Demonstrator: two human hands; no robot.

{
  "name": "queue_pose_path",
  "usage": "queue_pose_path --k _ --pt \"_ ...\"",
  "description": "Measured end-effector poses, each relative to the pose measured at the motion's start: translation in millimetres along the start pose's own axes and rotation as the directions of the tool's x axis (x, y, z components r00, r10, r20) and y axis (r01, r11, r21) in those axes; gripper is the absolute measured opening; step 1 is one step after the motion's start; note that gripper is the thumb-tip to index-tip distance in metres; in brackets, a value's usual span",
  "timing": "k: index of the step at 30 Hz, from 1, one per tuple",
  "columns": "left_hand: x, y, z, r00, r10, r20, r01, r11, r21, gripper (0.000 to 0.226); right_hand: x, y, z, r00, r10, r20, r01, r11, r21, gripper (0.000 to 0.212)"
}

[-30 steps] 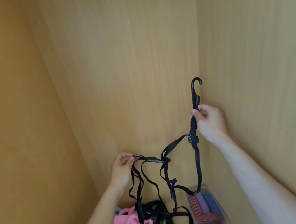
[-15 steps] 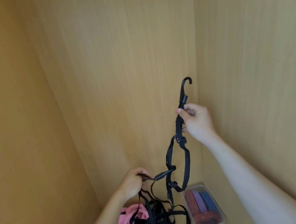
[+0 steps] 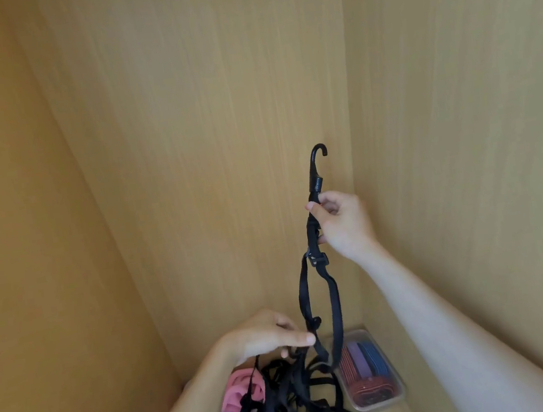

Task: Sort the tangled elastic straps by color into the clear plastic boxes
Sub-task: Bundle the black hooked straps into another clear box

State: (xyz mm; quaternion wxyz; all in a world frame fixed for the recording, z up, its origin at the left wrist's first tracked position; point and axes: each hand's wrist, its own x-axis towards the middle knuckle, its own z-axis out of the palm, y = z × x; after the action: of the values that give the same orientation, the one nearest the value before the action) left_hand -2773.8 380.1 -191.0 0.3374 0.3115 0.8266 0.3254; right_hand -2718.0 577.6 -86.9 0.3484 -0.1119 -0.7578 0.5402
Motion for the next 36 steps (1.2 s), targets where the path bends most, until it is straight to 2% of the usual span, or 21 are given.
queue_pose_path --k 4,7,12,17,22,24,28,32,36 --pt "7 6 4 0.994 0.064 -0.089 -0.063 0.998 0.019 0.019 1 6 -2 1.0 -0.012 -0.027 0.012 1.0 -0.02 0.014" --pt "7 10 2 0.991 0.098 -0.087 -0.096 0.995 0.023 0.009 1 13 0 0.999 -0.031 -0.024 0.029 0.996 -0.078 0.013" --pt "2 19 1 0.989 0.143 -0.042 -0.142 0.99 0.018 0.012 -1 28 3 1.0 -0.029 0.007 0.03 0.992 -0.119 0.013" --pt "1 15 3 0.987 0.134 -0.086 -0.136 0.991 -0.016 0.017 -4 40 6 0.999 -0.038 0.035 0.043 0.985 -0.168 0.017" --pt "-1 11 2 0.977 0.131 -0.166 -0.149 0.984 -0.102 0.02 -2 52 5 0.993 -0.076 0.087 0.1 0.943 -0.318 0.03" --pt "-2 10 0 0.968 0.14 -0.209 -0.182 0.964 -0.195 0.02 -3 56 6 0.992 -0.07 0.102 0.102 0.929 -0.356 0.029" --pt "-5 8 -2 0.963 0.173 -0.207 -0.239 0.902 -0.359 0.023 -7 62 9 0.993 -0.053 0.107 0.089 0.923 -0.374 0.023" --pt "-3 0 -3 0.947 0.174 -0.269 -0.277 0.868 -0.412 0.015 -9 62 8 0.992 -0.019 0.124 0.065 0.922 -0.382 0.02" --pt "3 -8 -3 0.914 0.094 -0.395 -0.286 0.839 -0.463 0.016 -14 60 6 0.985 0.029 0.172 0.035 0.932 -0.36 0.01"
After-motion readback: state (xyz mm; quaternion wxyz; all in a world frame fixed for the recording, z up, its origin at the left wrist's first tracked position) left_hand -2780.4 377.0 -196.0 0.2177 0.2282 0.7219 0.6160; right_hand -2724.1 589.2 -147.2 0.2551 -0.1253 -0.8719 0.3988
